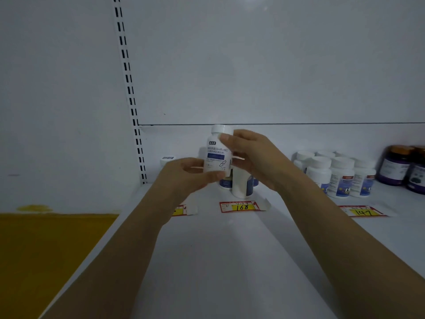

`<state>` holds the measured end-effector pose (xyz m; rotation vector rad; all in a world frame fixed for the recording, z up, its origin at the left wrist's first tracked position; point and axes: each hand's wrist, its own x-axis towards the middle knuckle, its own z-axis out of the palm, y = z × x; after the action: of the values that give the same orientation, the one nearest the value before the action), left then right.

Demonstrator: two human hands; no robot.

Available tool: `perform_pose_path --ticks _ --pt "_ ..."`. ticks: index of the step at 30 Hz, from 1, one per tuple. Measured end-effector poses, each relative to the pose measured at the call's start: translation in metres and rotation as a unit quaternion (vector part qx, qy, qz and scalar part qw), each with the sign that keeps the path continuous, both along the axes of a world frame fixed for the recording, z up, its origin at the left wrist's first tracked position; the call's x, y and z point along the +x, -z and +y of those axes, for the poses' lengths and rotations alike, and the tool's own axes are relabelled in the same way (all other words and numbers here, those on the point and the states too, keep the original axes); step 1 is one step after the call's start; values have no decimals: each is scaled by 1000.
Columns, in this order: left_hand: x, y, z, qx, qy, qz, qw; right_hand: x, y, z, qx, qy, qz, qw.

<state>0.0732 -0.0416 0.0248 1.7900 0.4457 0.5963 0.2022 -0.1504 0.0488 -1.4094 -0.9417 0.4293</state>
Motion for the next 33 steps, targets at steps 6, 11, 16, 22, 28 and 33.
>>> perform_pose_path --ticks 6,11,16,22,28,33 --pt "2 5 1 103 -48 -48 992 -2 1 0 5 7 -72 997" --pt "4 11 3 159 -86 -41 983 -10 -1 3 -47 85 -172 980" --pt "0 20 8 204 -103 8 974 -15 0 19 -80 101 -191 973" --pt "-23 20 19 331 -170 96 923 -7 -11 53 -132 117 -191 966" --pt "-59 28 37 368 -169 229 885 10 1 89 -202 129 -221 945" --pt "-67 47 37 381 -132 347 847 19 27 111 -244 136 -230 932"
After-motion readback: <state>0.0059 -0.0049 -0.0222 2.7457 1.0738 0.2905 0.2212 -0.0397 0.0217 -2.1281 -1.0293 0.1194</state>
